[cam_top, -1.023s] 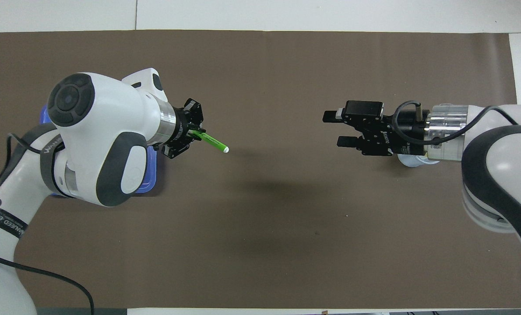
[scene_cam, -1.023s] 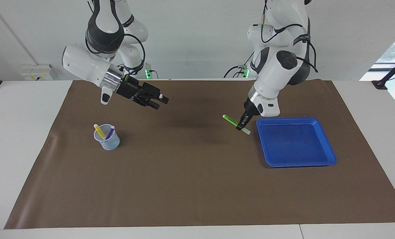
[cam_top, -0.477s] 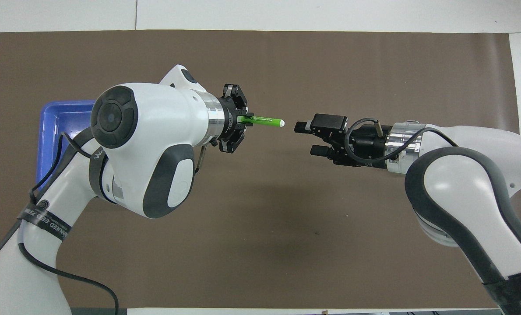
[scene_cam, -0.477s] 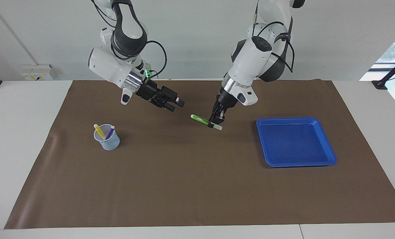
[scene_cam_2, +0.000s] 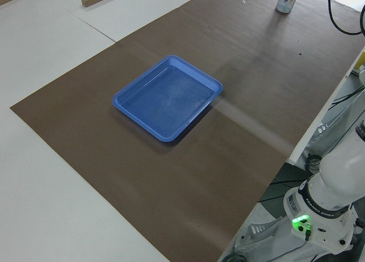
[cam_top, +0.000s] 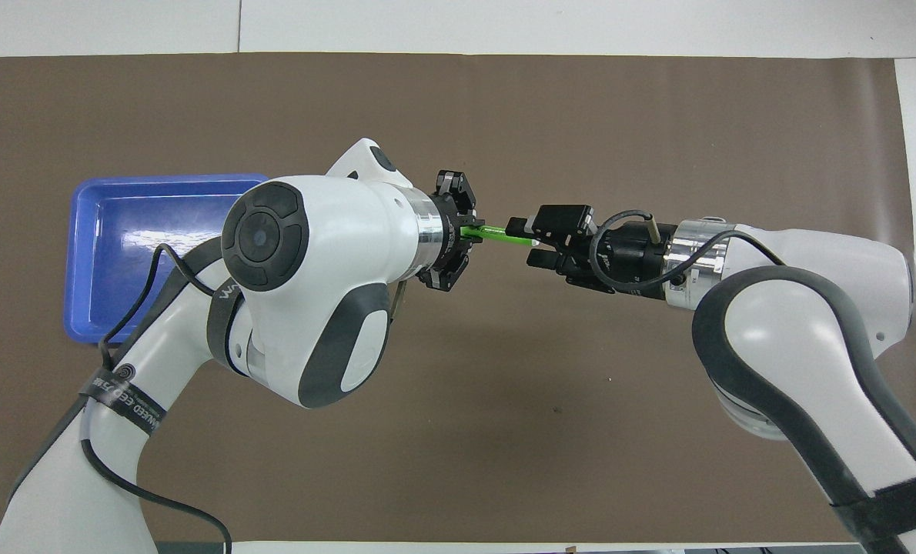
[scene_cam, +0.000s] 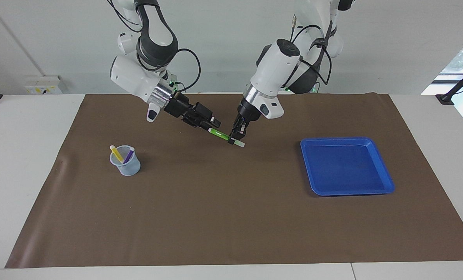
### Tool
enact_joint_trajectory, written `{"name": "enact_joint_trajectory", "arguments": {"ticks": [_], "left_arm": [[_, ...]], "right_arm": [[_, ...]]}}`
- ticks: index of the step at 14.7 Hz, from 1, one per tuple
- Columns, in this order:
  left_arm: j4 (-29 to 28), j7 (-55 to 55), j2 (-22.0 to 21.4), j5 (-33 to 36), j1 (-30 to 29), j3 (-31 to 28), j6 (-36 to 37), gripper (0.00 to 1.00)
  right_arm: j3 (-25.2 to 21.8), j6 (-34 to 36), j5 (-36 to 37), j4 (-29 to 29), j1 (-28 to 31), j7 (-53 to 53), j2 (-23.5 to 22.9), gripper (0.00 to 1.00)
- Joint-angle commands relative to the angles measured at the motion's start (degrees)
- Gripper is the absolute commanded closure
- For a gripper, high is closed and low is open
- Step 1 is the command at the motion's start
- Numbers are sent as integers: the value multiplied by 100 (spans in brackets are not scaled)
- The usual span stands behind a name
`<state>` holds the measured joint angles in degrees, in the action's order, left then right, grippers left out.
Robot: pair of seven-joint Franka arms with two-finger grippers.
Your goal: Transfer and insert pens with both arms
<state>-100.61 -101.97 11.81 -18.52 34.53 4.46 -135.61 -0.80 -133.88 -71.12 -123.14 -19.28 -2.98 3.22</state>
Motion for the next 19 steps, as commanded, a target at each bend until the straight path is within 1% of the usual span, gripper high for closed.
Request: {"name": "enact_joint_trajectory", "arguments": {"ticks": [1, 4, 5, 6, 7, 13, 14, 15, 18, 19], "left_arm": [[60, -25, 50, -108, 150, -94, 0, 100], [51, -16, 41, -108, 168, -94, 17, 100], [51, -7, 41, -108, 168, -94, 26, 100], [42, 2, 41, -108, 168, -94, 44, 100], [33, 2, 41, -108, 177, -94, 44, 100], [7, 124, 15, -91, 203, -103, 113, 100], [-2, 247, 6, -47, 203, -103, 149, 39], [-2, 491, 6, -21, 212, -112, 175, 0], [-2, 1667, -99, -29, 124, -147, 640, 0], [-28, 2046, -135, -29, 46, -156, 841, 0]], "right_arm": [[-8, -85, -166, -34, -6, 131, -23, 38], [0, -76, -166, 10, -6, 139, -40, 51], [-8, -76, -166, 10, -6, 139, -40, 62], [-8, -68, -166, 10, -6, 139, -40, 77], [-8, -33, -166, 10, 3, 139, -40, 99], [-17, 143, -166, 36, 82, 113, -40, 100], [-17, 161, -157, 45, 100, 113, -40, 100], [-17, 204, -131, 54, 117, 130, -40, 100], [-35, 371, 44, 124, 178, 148, -49, 100], [-35, 615, 350, 255, 309, 139, -66, 100]]}}
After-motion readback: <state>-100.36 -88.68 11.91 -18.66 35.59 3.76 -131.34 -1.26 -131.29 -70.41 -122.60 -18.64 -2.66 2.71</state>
